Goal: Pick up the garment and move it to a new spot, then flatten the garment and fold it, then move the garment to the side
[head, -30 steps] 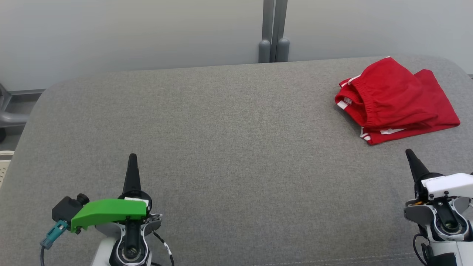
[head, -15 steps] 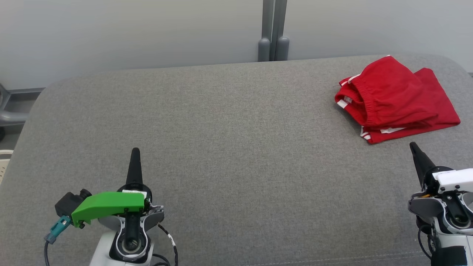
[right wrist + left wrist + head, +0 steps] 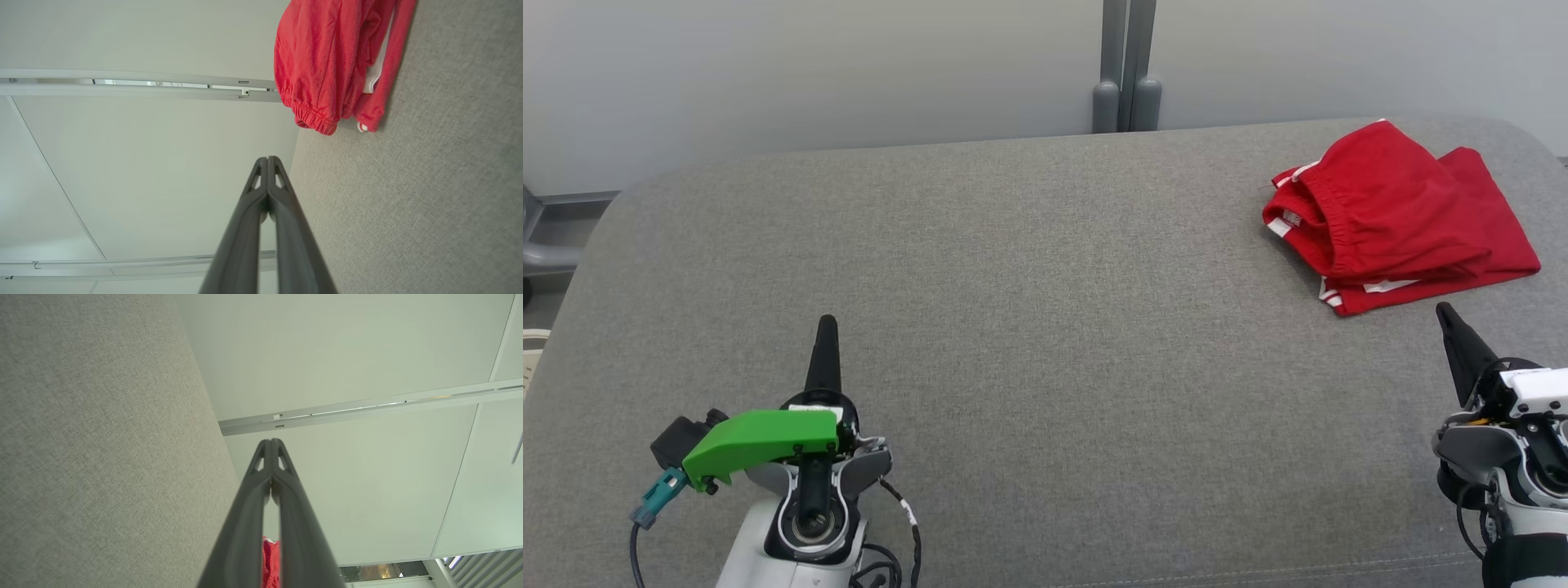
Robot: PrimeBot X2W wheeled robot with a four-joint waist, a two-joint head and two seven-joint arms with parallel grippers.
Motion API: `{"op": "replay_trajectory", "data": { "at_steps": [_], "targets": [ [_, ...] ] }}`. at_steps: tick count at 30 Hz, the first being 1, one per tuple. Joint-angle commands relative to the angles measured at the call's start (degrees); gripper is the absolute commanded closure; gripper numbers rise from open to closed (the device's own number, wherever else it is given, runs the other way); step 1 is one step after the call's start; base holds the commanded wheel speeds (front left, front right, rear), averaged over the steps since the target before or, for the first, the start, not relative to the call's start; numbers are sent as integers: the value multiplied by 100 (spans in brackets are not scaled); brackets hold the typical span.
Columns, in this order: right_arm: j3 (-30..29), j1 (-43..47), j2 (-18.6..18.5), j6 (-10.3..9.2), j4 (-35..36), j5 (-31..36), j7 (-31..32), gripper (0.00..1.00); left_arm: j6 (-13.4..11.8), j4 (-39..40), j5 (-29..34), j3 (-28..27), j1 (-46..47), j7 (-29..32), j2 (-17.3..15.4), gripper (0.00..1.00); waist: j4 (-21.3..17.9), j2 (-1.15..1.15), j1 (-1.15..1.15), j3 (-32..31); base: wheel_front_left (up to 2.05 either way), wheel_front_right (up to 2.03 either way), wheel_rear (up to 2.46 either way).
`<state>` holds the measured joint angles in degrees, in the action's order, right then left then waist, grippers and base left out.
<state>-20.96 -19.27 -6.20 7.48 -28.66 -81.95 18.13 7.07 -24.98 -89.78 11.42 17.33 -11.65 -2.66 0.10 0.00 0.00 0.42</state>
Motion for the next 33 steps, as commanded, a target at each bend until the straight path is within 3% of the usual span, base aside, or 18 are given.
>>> {"op": "replay_trajectory", "data": {
  "at_steps": [1, 16, 33],
  "targets": [
    [-39, -106, -47, 2, -12, -138, 56, 100, 38, -19, -135, 23, 150, 16, -34, 100, -1, 0, 0, 3, 0, 0, 0],
    [-190, -226, -89, 2, -131, -704, 299, 100, 57, -156, -764, 124, 322, 41, -37, 100, -8, 0, 0, 35, 0, 0, 0],
    [-160, -214, -99, 2, -129, -739, 278, 100, 59, -157, -770, 124, 318, 42, -38, 100, -8, 0, 0, 37, 0, 0, 0]
  ]
}}
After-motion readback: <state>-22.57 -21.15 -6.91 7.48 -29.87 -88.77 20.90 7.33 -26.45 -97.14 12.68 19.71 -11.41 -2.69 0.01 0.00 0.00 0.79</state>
